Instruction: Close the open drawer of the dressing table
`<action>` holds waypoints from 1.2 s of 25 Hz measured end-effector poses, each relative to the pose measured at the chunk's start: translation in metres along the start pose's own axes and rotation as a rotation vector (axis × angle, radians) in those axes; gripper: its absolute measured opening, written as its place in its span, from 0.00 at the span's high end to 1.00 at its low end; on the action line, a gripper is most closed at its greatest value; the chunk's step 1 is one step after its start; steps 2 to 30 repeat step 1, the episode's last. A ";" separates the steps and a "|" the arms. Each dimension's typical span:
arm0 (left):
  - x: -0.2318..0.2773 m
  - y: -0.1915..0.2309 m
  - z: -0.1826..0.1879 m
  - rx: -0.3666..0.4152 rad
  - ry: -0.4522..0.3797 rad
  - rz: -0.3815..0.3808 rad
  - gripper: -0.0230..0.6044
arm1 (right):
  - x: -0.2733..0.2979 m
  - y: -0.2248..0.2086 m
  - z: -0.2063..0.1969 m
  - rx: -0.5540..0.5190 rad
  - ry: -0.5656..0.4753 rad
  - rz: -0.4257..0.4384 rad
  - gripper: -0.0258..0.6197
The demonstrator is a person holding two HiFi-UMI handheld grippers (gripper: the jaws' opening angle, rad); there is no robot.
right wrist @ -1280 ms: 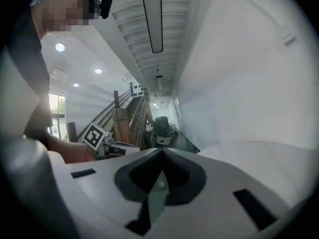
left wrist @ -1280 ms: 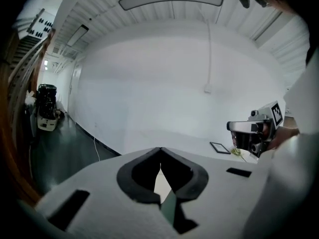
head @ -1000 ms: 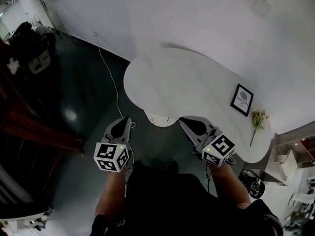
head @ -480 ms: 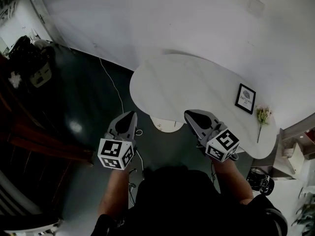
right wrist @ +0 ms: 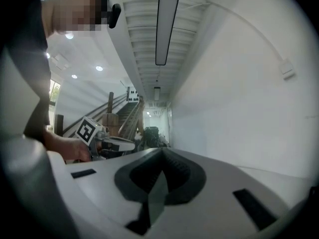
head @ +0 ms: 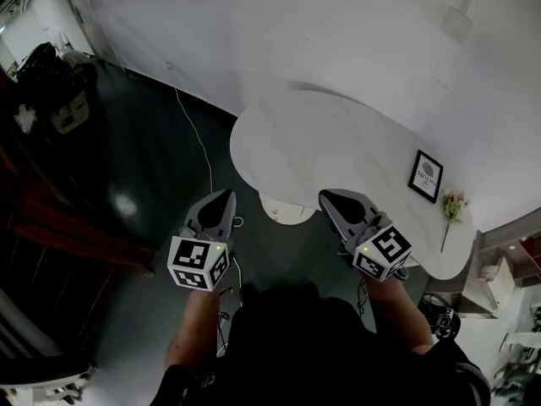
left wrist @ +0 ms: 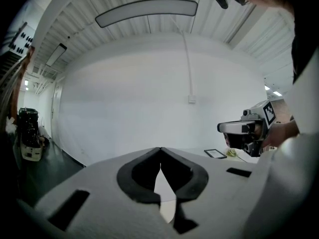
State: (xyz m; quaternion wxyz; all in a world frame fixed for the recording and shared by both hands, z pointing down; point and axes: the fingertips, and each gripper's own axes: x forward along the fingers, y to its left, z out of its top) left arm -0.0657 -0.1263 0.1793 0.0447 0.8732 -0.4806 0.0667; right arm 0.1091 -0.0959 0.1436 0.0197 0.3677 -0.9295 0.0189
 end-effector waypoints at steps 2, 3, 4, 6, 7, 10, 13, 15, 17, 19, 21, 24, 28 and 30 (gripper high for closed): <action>-0.001 0.002 -0.001 -0.003 0.000 0.001 0.95 | 0.001 0.000 -0.001 0.000 0.001 -0.003 0.96; -0.001 0.002 -0.001 -0.003 0.000 0.001 0.95 | 0.001 0.000 -0.001 0.000 0.001 -0.003 0.96; -0.001 0.002 -0.001 -0.003 0.000 0.001 0.95 | 0.001 0.000 -0.001 0.000 0.001 -0.003 0.96; -0.001 0.002 -0.001 -0.003 0.000 0.001 0.95 | 0.001 0.000 -0.001 0.000 0.001 -0.003 0.96; -0.001 0.002 -0.001 -0.003 0.000 0.001 0.95 | 0.001 0.000 -0.001 0.000 0.001 -0.003 0.96; -0.001 0.002 -0.001 -0.003 0.000 0.001 0.95 | 0.001 0.000 -0.001 0.000 0.001 -0.003 0.96; -0.001 0.002 -0.001 -0.003 0.000 0.001 0.95 | 0.001 0.000 -0.001 0.000 0.001 -0.003 0.96; -0.001 0.002 -0.001 -0.003 0.000 0.001 0.95 | 0.001 0.000 -0.001 0.000 0.001 -0.003 0.96; -0.001 0.002 -0.001 -0.003 0.000 0.001 0.95 | 0.001 0.000 -0.001 0.000 0.001 -0.003 0.96; -0.001 0.002 -0.001 -0.003 0.000 0.001 0.95 | 0.001 0.000 -0.001 0.000 0.001 -0.003 0.96; -0.001 0.002 -0.001 -0.003 0.000 0.001 0.95 | 0.001 0.000 -0.001 0.000 0.001 -0.003 0.96; -0.001 0.002 -0.001 -0.003 0.000 0.001 0.95 | 0.001 0.000 -0.001 0.000 0.001 -0.003 0.96; -0.001 0.002 -0.001 -0.003 0.000 0.001 0.95 | 0.001 0.000 -0.001 0.000 0.001 -0.003 0.96; -0.001 0.002 -0.001 -0.003 0.000 0.001 0.95 | 0.001 0.000 -0.001 0.000 0.001 -0.003 0.96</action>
